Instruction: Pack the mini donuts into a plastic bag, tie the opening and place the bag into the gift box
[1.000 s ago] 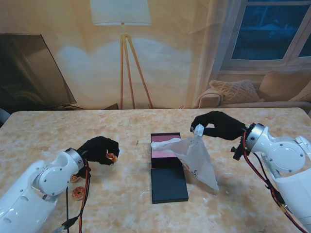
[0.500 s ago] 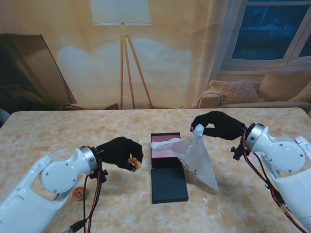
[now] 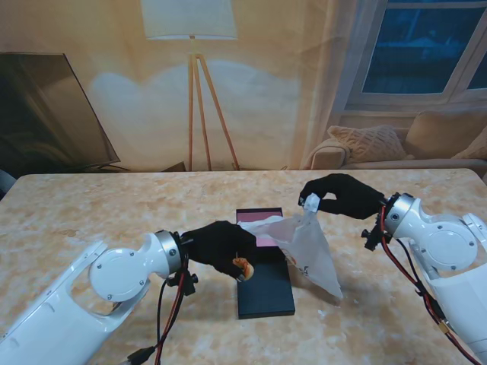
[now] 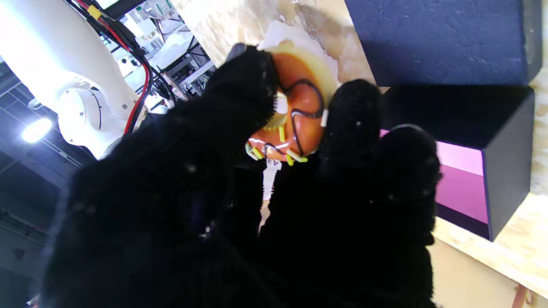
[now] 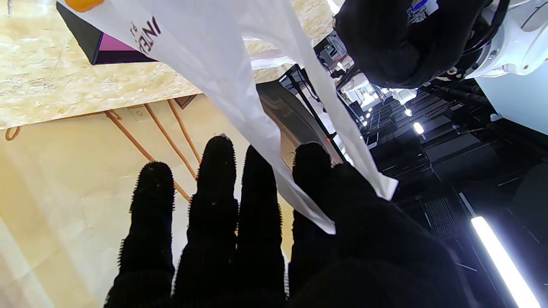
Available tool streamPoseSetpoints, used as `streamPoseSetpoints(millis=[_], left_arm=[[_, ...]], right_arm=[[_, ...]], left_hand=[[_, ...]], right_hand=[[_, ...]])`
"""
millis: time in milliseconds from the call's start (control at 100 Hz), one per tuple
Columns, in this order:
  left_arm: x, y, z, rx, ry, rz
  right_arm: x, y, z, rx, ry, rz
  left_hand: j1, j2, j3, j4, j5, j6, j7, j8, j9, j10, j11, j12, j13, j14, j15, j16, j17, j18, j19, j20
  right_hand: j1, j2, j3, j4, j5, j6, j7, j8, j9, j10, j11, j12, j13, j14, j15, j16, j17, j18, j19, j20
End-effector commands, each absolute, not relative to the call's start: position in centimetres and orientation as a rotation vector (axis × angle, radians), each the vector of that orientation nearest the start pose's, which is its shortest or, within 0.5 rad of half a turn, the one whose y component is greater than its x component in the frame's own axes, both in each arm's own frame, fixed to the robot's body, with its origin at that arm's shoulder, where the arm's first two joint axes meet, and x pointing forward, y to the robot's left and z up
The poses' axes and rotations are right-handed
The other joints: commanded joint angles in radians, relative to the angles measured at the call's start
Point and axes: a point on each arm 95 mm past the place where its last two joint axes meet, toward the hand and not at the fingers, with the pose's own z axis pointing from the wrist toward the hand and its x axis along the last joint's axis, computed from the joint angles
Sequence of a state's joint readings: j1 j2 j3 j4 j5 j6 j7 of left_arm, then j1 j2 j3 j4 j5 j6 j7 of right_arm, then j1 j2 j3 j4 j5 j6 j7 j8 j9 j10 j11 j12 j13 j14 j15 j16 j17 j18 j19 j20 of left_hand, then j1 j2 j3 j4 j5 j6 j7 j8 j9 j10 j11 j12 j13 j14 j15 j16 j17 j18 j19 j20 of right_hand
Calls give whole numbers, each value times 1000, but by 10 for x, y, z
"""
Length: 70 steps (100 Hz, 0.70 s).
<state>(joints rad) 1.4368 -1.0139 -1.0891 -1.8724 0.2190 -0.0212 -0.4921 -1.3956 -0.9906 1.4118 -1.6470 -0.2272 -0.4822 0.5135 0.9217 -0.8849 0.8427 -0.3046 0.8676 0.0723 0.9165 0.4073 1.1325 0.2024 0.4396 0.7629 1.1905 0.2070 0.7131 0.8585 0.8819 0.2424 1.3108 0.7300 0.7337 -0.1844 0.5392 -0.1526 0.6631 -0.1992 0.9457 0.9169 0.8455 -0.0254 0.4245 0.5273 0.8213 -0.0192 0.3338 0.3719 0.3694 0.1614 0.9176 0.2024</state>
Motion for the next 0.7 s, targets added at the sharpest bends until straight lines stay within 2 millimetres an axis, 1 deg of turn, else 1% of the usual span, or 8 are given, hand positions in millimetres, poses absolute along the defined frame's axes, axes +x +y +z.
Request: streamPoseSetpoints(millis=[0, 350, 390, 570, 690], left_arm=[[373, -101, -228, -1637, 1887, -2081], [393, -124, -223, -1710, 1676, -2029], [395, -126, -222, -1707, 1662, -2020], [404, -136, -218, -1737, 1573, -1985], [407, -142, -217, -1787, 1524, -1960]], right_arm=[[429, -35, -205, 1261, 1722, 2160], [427, -36, -204, 1255, 1713, 2173], [426, -36, -203, 1253, 1713, 2174], [426, -36, -204, 1251, 1717, 2176], [427, -35, -204, 1250, 1720, 2175]], left_hand=[[55, 43, 43, 35, 24, 3, 45, 25, 1, -1, 28, 11, -3, 5, 28, 24, 3, -60, 40, 25], [63, 62, 37, 35, 10, 8, 43, 29, -14, 3, 27, 14, -17, 9, 28, 33, -8, -59, 35, 23], [63, 63, 35, 36, 9, 7, 44, 30, -15, 3, 27, 14, -19, 8, 28, 33, -9, -59, 34, 23], [66, 72, 29, 37, 1, 10, 45, 32, -22, 6, 29, 16, -23, 7, 27, 36, -13, -60, 32, 23], [77, 84, 15, 41, -5, 12, 45, 34, -30, 10, 31, 17, -32, 10, 25, 40, -22, -56, 31, 24]], right_hand=[[129, 13, 143, 47, 30, -258, 8, 26, -1, -17, -8, 6, -7, -7, -4, 21, -6, -4, 8, 5], [126, 14, 140, 46, 30, -265, 7, 27, -20, -7, -21, -5, -19, -2, -8, 19, -12, -4, 6, 5], [126, 15, 140, 46, 29, -267, 7, 27, -30, 2, -26, -10, -22, 0, -10, 18, -13, -3, 6, 5], [125, 15, 137, 46, 29, -271, 5, 27, -47, 15, -33, -21, -34, 8, -13, 17, -19, 1, 5, 5], [124, 16, 136, 46, 29, -275, 4, 27, -66, 27, -40, -32, -43, 14, -15, 16, -21, 4, 7, 7]])
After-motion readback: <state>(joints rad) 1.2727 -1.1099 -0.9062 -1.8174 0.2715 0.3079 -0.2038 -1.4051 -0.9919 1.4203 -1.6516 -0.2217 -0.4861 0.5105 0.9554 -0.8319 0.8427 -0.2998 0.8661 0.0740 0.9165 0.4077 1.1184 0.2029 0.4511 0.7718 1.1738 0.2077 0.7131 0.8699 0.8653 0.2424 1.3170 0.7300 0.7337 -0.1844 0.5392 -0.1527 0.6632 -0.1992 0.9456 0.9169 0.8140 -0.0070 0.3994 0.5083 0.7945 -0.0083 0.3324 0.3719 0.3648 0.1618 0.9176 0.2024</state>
